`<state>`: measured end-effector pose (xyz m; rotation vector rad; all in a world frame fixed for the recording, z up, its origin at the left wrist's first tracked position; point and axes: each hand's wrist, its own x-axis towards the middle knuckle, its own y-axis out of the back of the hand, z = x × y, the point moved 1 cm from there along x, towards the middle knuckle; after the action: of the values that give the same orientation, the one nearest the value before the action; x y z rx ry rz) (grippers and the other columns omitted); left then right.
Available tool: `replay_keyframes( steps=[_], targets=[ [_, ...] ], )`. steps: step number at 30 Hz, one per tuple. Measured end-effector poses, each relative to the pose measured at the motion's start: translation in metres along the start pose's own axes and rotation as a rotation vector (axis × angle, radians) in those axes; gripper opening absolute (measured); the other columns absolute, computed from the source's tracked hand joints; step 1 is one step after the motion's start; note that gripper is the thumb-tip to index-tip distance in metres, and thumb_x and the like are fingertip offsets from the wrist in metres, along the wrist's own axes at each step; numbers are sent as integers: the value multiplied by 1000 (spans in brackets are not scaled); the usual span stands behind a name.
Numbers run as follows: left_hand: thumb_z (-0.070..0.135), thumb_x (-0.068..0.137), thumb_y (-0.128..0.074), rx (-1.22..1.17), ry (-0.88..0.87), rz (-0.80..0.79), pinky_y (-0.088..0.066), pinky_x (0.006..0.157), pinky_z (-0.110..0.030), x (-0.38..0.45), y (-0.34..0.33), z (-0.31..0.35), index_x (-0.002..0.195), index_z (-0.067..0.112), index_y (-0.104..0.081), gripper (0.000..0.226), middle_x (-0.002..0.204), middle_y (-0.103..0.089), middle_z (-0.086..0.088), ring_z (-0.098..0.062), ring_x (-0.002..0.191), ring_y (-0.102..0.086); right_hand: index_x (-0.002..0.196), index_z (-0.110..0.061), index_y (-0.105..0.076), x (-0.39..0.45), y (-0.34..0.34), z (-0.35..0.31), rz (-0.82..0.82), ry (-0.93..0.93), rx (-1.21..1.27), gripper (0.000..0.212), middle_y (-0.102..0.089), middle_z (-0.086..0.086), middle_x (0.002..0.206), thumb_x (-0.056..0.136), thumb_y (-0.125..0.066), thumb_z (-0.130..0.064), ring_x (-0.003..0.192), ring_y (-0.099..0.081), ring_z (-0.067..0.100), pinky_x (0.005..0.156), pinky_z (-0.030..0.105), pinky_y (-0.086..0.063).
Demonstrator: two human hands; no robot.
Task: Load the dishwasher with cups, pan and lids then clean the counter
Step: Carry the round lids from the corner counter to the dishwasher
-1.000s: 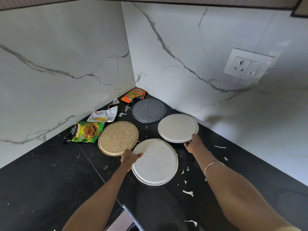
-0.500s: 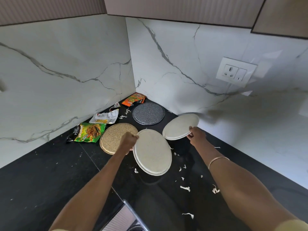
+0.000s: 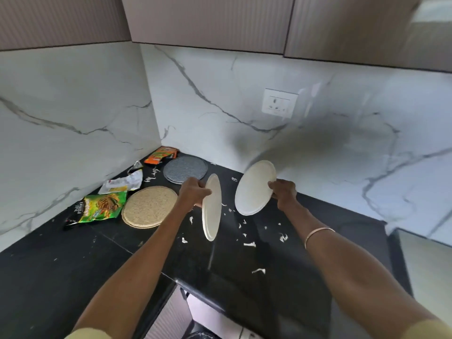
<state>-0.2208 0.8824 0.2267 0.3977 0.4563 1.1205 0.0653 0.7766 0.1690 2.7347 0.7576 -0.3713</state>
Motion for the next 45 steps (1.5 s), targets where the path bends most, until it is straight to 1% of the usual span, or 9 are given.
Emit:
replay_keyframes(
  steps=[6, 9, 15, 21, 26, 33, 38, 42, 45],
  targets=[
    [17, 78, -76, 12, -146, -94, -62, 67, -46, -69, -21, 20, 89, 11, -66, 17, 89, -70, -15, -29, 75, -72, 105, -14, -75, -126, 73, 18, 201, 98, -54, 33, -72, 11, 98, 73, -76, -23, 93, -66, 31, 86, 46, -58],
    [17, 79, -75, 47, -230, -148, -61, 73, -48, -104, -35, 26, 82, 20, -58, 17, 93, -70, -17, -31, 83, -70, 106, -11, -74, -187, 109, 33, 277, 134, -105, 30, -71, 10, 96, 77, -73, -19, 91, -66, 29, 84, 36, -56],
    [25, 79, -74, 171, -388, -187, -57, 86, -43, -186, -65, 46, 102, 14, -72, 26, 103, -73, -9, -28, 93, -69, 100, -7, -74, -280, 185, 63, 420, 157, -175, 28, -73, 11, 95, 76, -75, -20, 88, -68, 25, 82, 37, -58],
    [24, 82, -72, 131, -467, -317, -59, 80, -45, -289, -107, 60, 104, 14, -69, 24, 106, -70, -8, -26, 89, -69, 108, -8, -74, -364, 269, 91, 567, 174, -168, 36, -73, 11, 101, 74, -76, -20, 90, -69, 26, 88, 39, -57],
    [25, 89, -62, 101, -537, -393, -54, 90, -45, -394, -148, 60, 108, 10, -59, 24, 110, -65, -12, -30, 100, -63, 105, -12, -74, -447, 341, 138, 614, 183, -222, 32, -74, 7, 97, 75, -72, -22, 86, -70, 26, 81, 42, -59],
    [22, 98, -49, 149, -607, -536, -43, 86, -41, -562, -210, 33, 112, -2, -47, 28, 111, -60, -23, -40, 103, -58, 104, -9, -74, -571, 454, 231, 703, 80, -294, 30, -75, 9, 97, 77, -70, -21, 92, -69, 26, 83, 35, -55],
    [21, 99, -48, 247, -641, -697, -35, 71, -33, -664, -261, 4, 100, 4, -41, 18, 97, -53, -15, -31, 89, -53, 98, -11, -74, -648, 523, 302, 796, -19, -290, 26, -75, 6, 90, 73, -73, -19, 85, -69, 24, 78, 36, -56],
    [24, 100, -50, 310, -658, -819, -39, 72, -35, -722, -306, -13, 117, -3, -48, 33, 113, -57, -21, -37, 100, -58, 100, -16, -72, -688, 573, 349, 855, -122, -241, 28, -73, 3, 91, 73, -72, -23, 86, -69, 24, 79, 39, -57],
    [22, 100, -50, 313, -708, -872, -36, 64, -33, -756, -333, -20, 104, -2, -47, 25, 92, -54, -14, -36, 93, -58, 103, -16, -70, -703, 606, 377, 886, -180, -243, 28, -72, 5, 94, 75, -72, -23, 89, -67, 25, 82, 43, -57]
  ],
)
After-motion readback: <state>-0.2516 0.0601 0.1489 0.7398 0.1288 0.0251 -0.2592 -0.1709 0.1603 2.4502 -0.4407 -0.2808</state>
